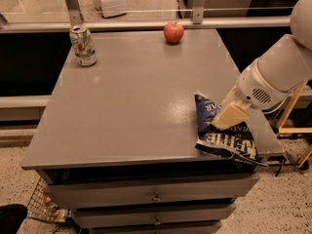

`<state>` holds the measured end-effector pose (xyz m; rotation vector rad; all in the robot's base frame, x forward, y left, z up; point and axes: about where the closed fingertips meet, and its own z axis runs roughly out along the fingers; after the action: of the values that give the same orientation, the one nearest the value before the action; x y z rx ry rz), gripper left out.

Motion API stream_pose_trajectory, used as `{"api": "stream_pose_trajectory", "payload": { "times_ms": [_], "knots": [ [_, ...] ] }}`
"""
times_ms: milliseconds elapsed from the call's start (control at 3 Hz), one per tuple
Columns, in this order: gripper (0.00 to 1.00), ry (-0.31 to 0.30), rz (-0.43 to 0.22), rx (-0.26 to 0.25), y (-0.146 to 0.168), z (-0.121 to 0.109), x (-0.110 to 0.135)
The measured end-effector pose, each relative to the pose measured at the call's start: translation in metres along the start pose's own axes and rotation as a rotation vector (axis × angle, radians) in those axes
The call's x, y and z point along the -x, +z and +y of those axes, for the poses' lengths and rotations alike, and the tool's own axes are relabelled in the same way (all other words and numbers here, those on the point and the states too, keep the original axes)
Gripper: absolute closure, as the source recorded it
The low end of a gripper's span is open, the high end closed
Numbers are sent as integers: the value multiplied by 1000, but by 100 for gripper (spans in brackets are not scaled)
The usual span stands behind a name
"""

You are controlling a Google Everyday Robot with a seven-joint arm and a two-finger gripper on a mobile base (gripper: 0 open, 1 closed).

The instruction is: Move blue chip bag near 7up can

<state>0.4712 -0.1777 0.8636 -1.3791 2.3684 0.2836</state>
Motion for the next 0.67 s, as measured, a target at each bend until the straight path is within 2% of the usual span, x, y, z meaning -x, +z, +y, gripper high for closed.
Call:
{"api": "stream_pose_trajectory", "payload": {
  "times_ms": [667],
  "knots": [
    [100, 0, 0, 0, -1, 0, 0]
  ]
}}
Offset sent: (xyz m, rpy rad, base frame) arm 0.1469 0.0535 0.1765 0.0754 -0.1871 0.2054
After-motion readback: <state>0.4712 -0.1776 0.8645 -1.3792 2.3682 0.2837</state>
